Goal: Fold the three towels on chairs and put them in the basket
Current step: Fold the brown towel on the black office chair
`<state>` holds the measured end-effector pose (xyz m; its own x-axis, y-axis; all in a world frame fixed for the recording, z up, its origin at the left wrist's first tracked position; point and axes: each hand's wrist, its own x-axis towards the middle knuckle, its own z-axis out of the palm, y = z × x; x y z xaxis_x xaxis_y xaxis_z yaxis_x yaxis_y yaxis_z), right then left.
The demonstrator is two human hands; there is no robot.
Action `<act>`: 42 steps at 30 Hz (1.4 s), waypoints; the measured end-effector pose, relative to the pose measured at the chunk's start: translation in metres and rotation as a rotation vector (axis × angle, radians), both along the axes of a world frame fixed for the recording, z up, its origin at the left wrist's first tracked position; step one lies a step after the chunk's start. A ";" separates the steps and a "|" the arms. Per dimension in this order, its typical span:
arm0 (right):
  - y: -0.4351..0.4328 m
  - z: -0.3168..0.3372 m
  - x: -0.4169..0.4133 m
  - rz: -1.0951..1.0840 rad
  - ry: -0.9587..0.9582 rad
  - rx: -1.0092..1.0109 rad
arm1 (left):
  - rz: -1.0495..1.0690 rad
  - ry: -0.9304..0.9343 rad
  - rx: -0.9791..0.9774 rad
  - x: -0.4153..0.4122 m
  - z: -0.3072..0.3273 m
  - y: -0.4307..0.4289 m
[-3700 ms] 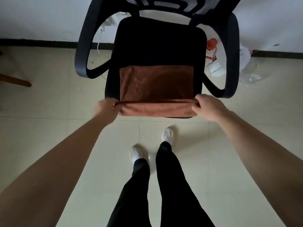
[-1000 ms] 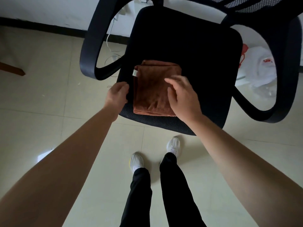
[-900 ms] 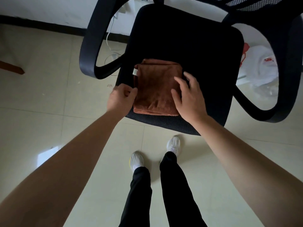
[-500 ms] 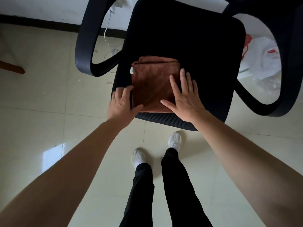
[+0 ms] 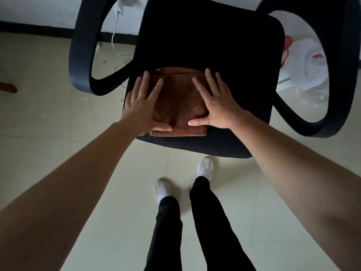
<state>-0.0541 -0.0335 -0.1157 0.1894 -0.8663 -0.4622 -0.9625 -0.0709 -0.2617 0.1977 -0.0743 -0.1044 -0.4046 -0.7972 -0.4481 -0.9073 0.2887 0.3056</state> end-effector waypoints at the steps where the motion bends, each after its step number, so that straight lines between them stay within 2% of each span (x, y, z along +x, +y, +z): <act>1: 0.008 0.006 0.002 -0.172 -0.113 0.014 | 0.174 0.065 0.041 0.000 0.003 0.010; 3: 0.016 0.013 0.005 -0.572 -0.345 0.041 | 0.596 0.200 0.188 0.003 0.003 0.020; 5: 0.015 0.017 0.008 -0.926 -0.540 0.144 | 0.895 0.308 0.355 0.004 0.001 0.018; 7: 0.006 0.020 0.012 -1.140 -0.709 0.329 | 1.010 0.372 0.474 0.005 -0.002 0.005; 9: -0.006 0.027 0.012 -1.231 -0.807 0.445 | 0.992 0.438 0.636 0.000 0.003 -0.011; 12: -0.017 0.032 0.004 -1.250 -0.893 0.563 | 0.956 0.469 0.866 -0.004 0.011 -0.028; 18: -0.024 0.031 -0.019 -1.190 -0.978 0.713 | 1.037 0.632 0.905 -0.008 0.016 -0.040; 21: -0.027 0.029 -0.020 -1.189 -1.045 0.758 | 1.040 0.630 0.920 -0.013 0.013 -0.043; 26: -0.024 0.026 -0.007 -1.196 -1.048 0.703 | 0.944 0.606 0.832 -0.011 0.003 -0.039; 31: -0.017 0.017 -0.008 -1.174 -1.049 0.688 | 0.953 0.629 0.814 -0.011 0.001 -0.038; 35: -0.015 0.019 -0.005 -1.150 -1.076 0.643 | 0.963 0.696 0.784 -0.014 0.001 -0.031; 42: 0.015 0.036 -0.020 -1.235 -1.138 0.629 | 0.973 0.878 0.888 -0.022 0.023 -0.002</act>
<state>-0.0742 -0.0188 -0.0793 0.0628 -0.5018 -0.8627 0.2788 0.8388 -0.4676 0.1756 -0.0766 -0.0814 -0.2900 -0.5181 -0.8047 -0.0882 -0.8228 0.5615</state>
